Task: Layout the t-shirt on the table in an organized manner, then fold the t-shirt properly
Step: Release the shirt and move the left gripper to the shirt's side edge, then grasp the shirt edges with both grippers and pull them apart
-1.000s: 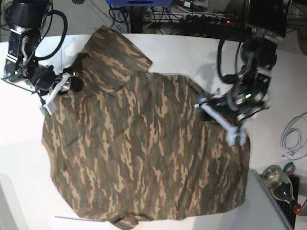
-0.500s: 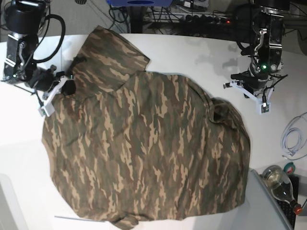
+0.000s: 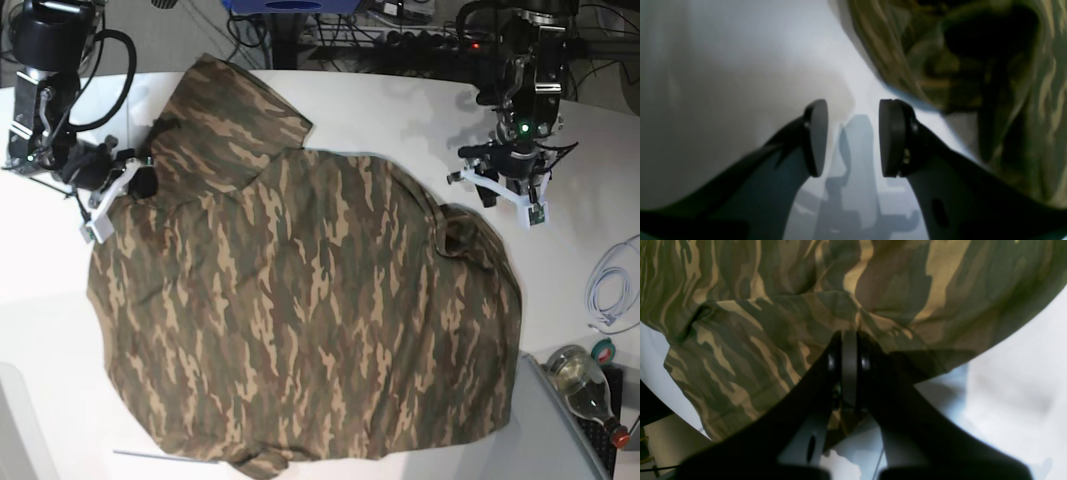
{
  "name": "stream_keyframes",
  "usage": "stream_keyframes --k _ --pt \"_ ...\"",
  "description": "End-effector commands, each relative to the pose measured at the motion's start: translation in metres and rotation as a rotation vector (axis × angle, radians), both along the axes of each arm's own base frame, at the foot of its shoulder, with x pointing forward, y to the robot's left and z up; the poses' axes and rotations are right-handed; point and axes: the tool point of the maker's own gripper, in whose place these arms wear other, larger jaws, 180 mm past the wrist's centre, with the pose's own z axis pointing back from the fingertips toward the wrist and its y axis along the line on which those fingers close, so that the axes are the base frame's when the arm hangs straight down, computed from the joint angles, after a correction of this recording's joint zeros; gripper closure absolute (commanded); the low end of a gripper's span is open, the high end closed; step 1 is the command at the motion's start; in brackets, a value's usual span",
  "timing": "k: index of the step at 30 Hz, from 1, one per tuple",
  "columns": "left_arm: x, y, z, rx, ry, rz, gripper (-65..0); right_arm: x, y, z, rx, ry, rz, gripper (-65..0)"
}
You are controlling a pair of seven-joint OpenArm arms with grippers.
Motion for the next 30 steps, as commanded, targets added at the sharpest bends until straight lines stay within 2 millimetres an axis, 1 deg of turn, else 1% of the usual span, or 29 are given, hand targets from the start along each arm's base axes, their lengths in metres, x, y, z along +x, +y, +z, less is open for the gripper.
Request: stream_keyframes --k 1,6,9,10,11,13,14,15,16,17,18,21,24,26,27,30 --pt "0.013 -0.001 0.013 0.007 -0.052 -0.02 -25.2 -0.003 -0.006 -0.002 -0.036 0.023 0.02 -0.8" --pt "0.017 -0.014 0.014 -0.023 -0.061 -0.089 -25.3 -0.003 -0.007 -0.002 -0.037 0.023 0.02 -0.8" --pt "0.016 -0.014 0.011 -0.025 -0.056 -0.088 -26.3 -0.003 -0.01 -0.001 -0.044 0.023 0.021 -0.8" --pt "0.019 -0.014 0.013 -0.025 -0.06 -0.087 -28.8 -0.003 -0.012 -0.001 -0.048 0.023 0.021 -0.8" --pt "0.023 -0.014 0.015 -0.025 -0.07 -0.089 -33.2 -0.003 -0.013 -0.001 -0.05 0.023 0.021 -0.8" --pt "0.026 -0.014 0.017 -0.026 -0.076 -0.088 -44.9 -0.003 -0.013 -0.001 -0.05 0.023 0.021 -0.8" --pt "0.028 -0.014 0.018 -0.026 -0.079 -0.088 -49.0 -0.003 -0.013 -0.001 -0.05 0.021 0.021 -0.8" --pt "0.028 -0.015 0.018 -0.028 -0.079 -0.088 -51.7 -0.003 -0.013 -0.001 -0.05 0.021 0.021 -0.8" --pt "0.029 -0.017 0.018 -0.034 -0.082 -0.087 -51.5 -0.003 -0.013 -0.001 -0.05 0.021 0.021 -0.8" --pt "0.034 -0.02 0.019 -0.043 -0.09 -0.084 -50.5 -0.003 -0.013 -0.001 -0.05 0.021 0.021 -0.8" --pt "0.035 -0.022 0.016 -0.051 -0.085 -0.078 -49.5 -0.003 -0.013 -0.001 -0.05 0.021 0.021 -0.8" --pt "0.036 -0.02 -0.004 -0.062 -0.036 -0.062 -46.1 -0.002 -0.013 0.0 -0.05 0.02 0.021 -0.8" --pt "0.032 -0.02 -0.019 -0.076 0.005 -0.041 -42.0 -0.001 -0.013 0.0 -0.05 0.018 0.021 -0.8" --pt "0.031 -0.019 -0.021 -0.077 0.01 -0.036 -35.7 -0.001 -0.016 0.0 -0.056 0.018 0.021 -0.8" --pt "0.031 -0.018 -0.021 -0.075 0.01 -0.037 -31.4 -0.001 -0.02 0.001 -0.063 0.02 0.021 -0.8" --pt "0.029 -0.015 -0.021 -0.063 0.014 -0.04 -12.7 -0.002 -0.024 0.0 -0.071 0.023 0.02 -0.8"
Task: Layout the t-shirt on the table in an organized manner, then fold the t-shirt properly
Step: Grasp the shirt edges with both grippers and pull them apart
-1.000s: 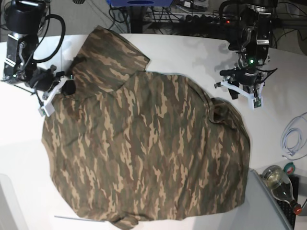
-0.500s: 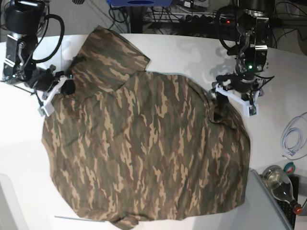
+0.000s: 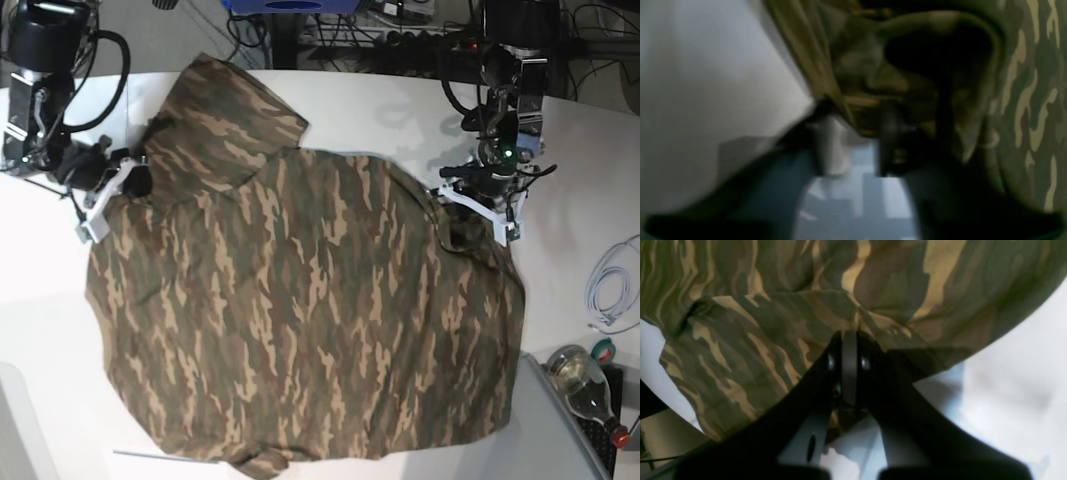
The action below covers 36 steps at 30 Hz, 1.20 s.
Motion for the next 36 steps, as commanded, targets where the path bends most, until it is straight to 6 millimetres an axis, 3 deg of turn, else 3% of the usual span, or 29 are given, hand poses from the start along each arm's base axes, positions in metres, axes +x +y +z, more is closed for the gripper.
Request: stream_keyframes --k 1,2,15,23,27,36 --pt "0.006 0.012 0.009 0.033 -0.022 -0.003 -4.9 -0.001 -0.011 0.0 -0.044 0.018 0.016 -0.8" --pt "0.005 0.016 0.01 0.045 -0.022 -0.009 0.0 -0.001 -0.014 0.0 -0.05 0.018 0.016 -0.8" --pt "-0.013 0.053 0.05 0.152 0.111 -0.09 0.0 -0.001 -0.019 0.001 -0.062 0.018 0.017 -0.8" --pt "-0.031 0.077 0.047 0.199 0.212 -0.094 0.0 -0.001 -0.019 0.001 -0.062 0.018 0.017 -0.8" --pt "-0.035 0.087 0.05 0.226 0.223 -0.101 0.0 -0.001 -0.029 0.002 -0.085 0.021 0.026 -0.8" --pt "-0.044 0.096 0.048 0.233 0.3 -0.093 0.0 -0.011 -0.005 -0.006 -0.098 0.054 0.153 -0.8"
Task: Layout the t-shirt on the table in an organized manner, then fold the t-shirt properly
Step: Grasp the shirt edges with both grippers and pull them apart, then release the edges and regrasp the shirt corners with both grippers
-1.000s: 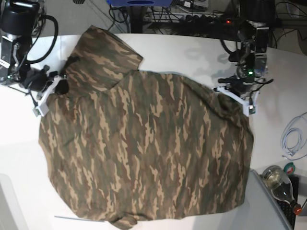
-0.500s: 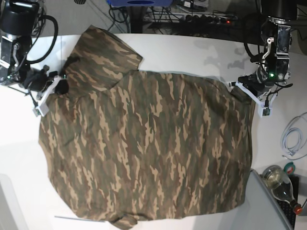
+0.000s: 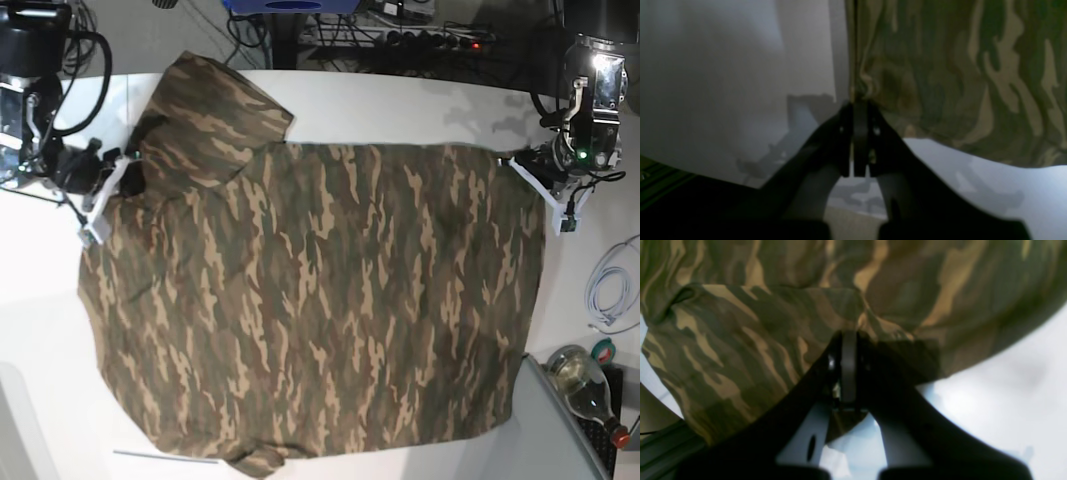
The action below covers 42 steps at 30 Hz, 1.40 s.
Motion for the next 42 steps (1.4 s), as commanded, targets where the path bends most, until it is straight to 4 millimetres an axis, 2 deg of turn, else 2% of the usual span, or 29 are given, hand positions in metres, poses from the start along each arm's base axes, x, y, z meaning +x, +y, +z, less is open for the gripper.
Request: stream_keyframes --k 1,2,8,10,13,15,18,20,22,23,25,28,29,30,32,34,36,39,42 --pt "0.009 0.009 0.011 0.027 -0.034 0.001 0.0 -0.008 -0.006 -0.004 -0.039 0.038 0.025 -0.8" --pt "0.008 0.009 0.011 0.027 -0.03 0.001 0.0 -0.008 -0.006 -0.004 -0.04 0.037 0.025 -0.8" --pt "-0.001 0.017 0.01 0.044 -0.011 -0.004 -32.6 -0.007 -0.009 -0.003 -0.044 0.033 0.022 -0.8" --pt "-0.002 0.02 0.011 0.05 -0.012 0.001 -43.9 -0.012 -0.01 -0.004 -0.046 0.04 0.022 -0.8" --pt "-0.007 0.037 0.02 0.054 -0.029 0.036 -54.8 -0.011 -0.014 0.003 -0.061 0.013 -0.009 -0.8" --pt "-0.011 0.05 0.029 0.049 -0.049 0.042 -55.3 -0.007 -0.018 0.012 -0.072 -0.023 -0.077 -1.1" --pt "-0.02 0.057 0.039 0.009 -0.088 0.029 -55.3 0.001 -0.025 0.034 -0.077 -0.111 -0.149 -1.5" --pt "-0.033 0.065 0.045 -0.013 -0.109 0.03 -55.3 0.004 -0.024 0.049 -0.067 -0.182 -0.187 -1.8" --pt "-0.042 0.069 0.047 -0.032 -0.129 0.029 -55.3 0.006 -0.02 0.064 -0.053 -0.252 -0.218 -5.3" --pt "-0.045 0.07 0.047 -0.041 -0.142 0.023 -55.3 0.004 -0.019 0.068 -0.05 -0.271 -0.231 -8.7" --pt "-0.059 0.067 0.045 -0.058 -0.162 -0.003 -54.3 -0.001 -0.015 0.079 -0.039 -0.313 -0.263 -20.6" --pt "-0.067 0.054 0.04 -0.085 -0.207 -0.053 -45.6 -0.011 -0.011 0.084 -0.026 -0.337 -0.302 -38.9" --pt "-0.069 0.052 0.038 -0.093 -0.224 -0.055 -42.1 -0.014 -0.012 0.083 -0.023 -0.333 -0.311 -42.8" --pt "-0.071 0.05 0.036 -0.1 -0.246 -0.048 -38.3 -0.017 -0.011 0.081 -0.02 -0.325 -0.316 -44.3" --pt "-0.075 0.047 0.03 -0.122 -0.277 -0.033 -32.9 -0.024 -0.019 0.076 -0.023 -0.307 -0.35 -42.8" --pt "-0.08 0.044 0.023 -0.148 -0.269 -0.025 -30.6 -0.034 -0.026 0.072 -0.02 -0.293 -0.414 -41.1" --pt "-0.088 0.044 0.014 -0.169 -0.245 -0.015 -30.9 -0.047 -0.035 0.072 -0.024 -0.289 -0.47 -43.4" --pt "-0.098 0.033 -0.001 -0.222 -0.22 -0.01 -32.7 -0.062 -0.034 0.069 -0.009 -0.28 -0.464 -45.5" --pt "-0.105 0.021 -0.012 -0.277 -0.202 -0.023 -43.4 -0.073 -0.042 0.063 -0.016 -0.254 -0.51 -45.3"
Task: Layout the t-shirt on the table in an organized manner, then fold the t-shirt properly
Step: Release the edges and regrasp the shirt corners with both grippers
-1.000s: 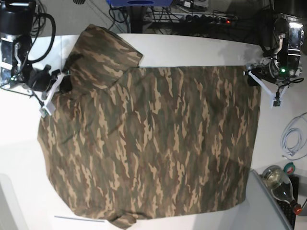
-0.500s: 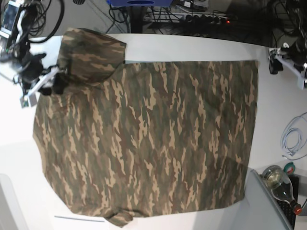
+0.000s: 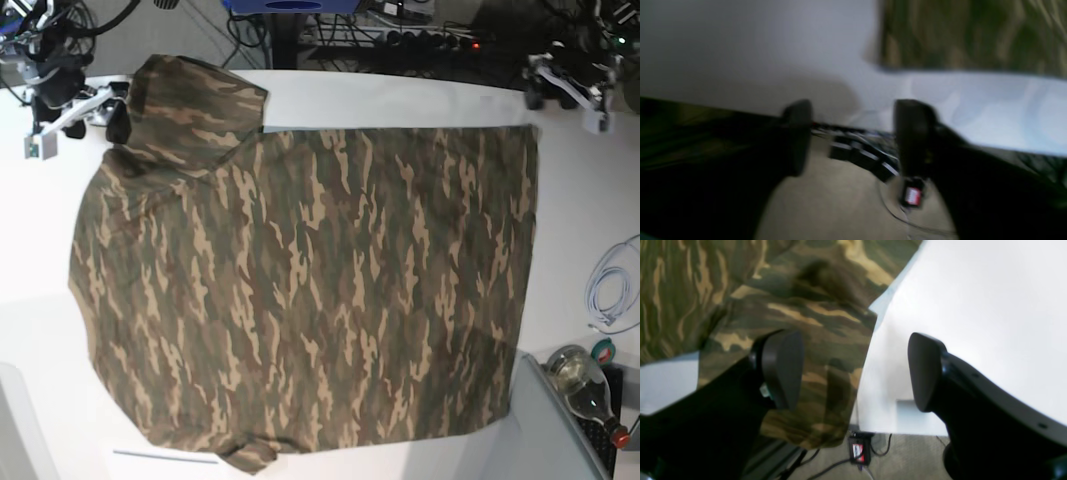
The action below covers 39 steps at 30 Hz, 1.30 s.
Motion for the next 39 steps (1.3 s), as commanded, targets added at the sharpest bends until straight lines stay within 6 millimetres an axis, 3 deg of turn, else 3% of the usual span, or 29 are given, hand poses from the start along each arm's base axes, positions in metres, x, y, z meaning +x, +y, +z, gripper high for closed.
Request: stream_keyframes --k 1,3,10,18,22,25,28,32,35,39 --pt "0.005 0.008 0.008 0.013 -0.032 -0.001 -46.4 0.003 -0.008 0.006 -0.004 -0.036 -0.023 -45.3" --pt "0.005 0.003 0.005 -0.004 -0.033 0.007 -49.2 -0.001 -0.01 0.002 0.004 -0.024 -0.037 -45.3" --pt "0.033 -0.007 0.008 -0.029 -0.099 0.019 -49.2 -0.001 -0.011 0.0 0.007 -0.021 -0.037 -45.3" --pt "0.047 -0.011 -0.011 -0.1 -0.094 0.074 -49.2 0.001 -0.012 0.0 0.005 -0.024 -0.039 -45.3" --pt "0.047 -0.015 -0.022 -0.132 -0.075 0.093 -48.1 -0.004 -0.037 0.001 -0.005 -0.034 -0.139 -45.9" --pt "0.045 -0.022 -0.027 -0.151 -0.069 0.1 -40.6 -0.013 -0.047 -0.016 0.035 0.001 -0.209 -46.2" --pt "0.045 -0.023 -0.027 -0.151 -0.068 0.098 -24.7 -0.023 -0.05 -0.036 0.071 0.057 -0.216 -46.2" --pt "0.045 -0.022 -0.027 -0.144 -0.064 0.094 -7.6 -0.017 -0.023 -0.049 0.112 0.091 -0.126 -46.2" --pt "0.044 -0.022 -0.027 -0.143 -0.063 0.093 0.0 -0.016 -0.006 -0.053 0.134 0.105 -0.081 -46.2" --pt "0.044 -0.022 -0.027 -0.143 -0.061 0.092 0.0 -0.02 0.01 -0.058 0.161 0.12 -0.067 -46.1"
